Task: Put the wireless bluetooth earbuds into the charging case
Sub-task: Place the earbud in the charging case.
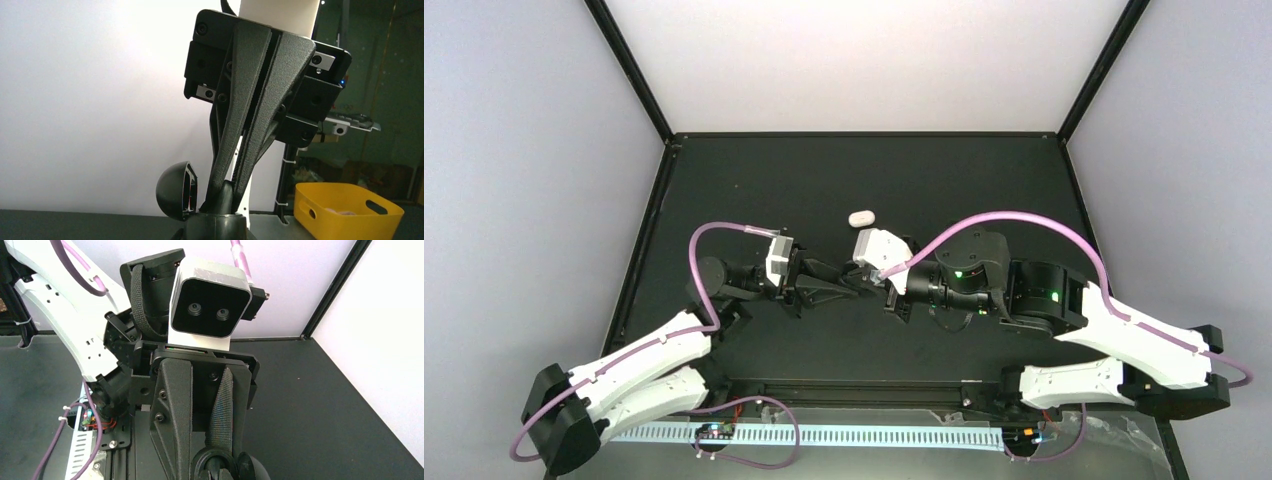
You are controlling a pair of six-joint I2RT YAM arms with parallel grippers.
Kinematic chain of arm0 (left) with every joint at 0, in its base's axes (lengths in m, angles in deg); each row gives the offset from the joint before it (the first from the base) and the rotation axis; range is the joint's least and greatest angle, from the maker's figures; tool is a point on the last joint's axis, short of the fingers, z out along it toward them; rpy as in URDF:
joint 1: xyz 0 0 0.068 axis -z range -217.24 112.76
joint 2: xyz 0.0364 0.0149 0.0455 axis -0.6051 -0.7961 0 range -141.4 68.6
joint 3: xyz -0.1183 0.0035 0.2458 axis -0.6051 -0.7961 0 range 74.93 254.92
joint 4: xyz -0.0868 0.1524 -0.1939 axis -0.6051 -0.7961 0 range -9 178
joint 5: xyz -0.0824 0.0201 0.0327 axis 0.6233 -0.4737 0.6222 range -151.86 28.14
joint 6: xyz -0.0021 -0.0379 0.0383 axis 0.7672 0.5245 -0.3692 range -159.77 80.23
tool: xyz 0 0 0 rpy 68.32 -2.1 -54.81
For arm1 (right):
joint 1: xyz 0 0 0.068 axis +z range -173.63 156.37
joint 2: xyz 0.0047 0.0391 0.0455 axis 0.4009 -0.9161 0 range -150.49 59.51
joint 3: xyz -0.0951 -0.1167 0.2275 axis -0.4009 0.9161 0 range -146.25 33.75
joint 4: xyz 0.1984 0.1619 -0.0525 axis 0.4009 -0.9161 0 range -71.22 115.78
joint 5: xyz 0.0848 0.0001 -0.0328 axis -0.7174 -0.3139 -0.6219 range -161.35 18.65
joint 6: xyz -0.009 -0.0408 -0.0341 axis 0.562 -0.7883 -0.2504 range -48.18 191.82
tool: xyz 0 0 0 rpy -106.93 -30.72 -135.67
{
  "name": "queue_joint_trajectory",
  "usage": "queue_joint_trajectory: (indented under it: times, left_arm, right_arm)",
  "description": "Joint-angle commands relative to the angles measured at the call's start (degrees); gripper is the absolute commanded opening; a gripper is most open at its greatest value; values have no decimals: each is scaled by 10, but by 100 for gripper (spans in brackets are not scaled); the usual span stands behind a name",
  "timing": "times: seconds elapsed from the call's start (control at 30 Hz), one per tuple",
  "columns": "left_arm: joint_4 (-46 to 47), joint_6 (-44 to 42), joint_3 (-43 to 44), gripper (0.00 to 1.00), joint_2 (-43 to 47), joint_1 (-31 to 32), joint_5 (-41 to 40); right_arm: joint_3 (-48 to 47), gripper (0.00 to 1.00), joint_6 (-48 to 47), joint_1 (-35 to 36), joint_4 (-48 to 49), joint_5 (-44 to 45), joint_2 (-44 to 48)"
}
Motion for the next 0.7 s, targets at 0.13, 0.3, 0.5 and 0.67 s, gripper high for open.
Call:
queue_joint_trajectory:
  times: [0.13, 0.3, 0.5, 0.67]
  left_arm:
    - [78, 20, 17, 1, 1, 12, -3]
    - [62, 11, 15, 2, 4, 15, -2]
    - [47, 0, 16, 2, 4, 21, -2]
    - [40, -5, 15, 2, 3, 22, -4]
  right_arm:
    - [3, 10, 26, 1, 1, 18, -1]
    - [3, 14, 33, 2, 11, 21, 11]
    - [-9, 17, 40, 2, 10, 17, 15]
    - [-22, 20, 48, 2, 12, 6, 22]
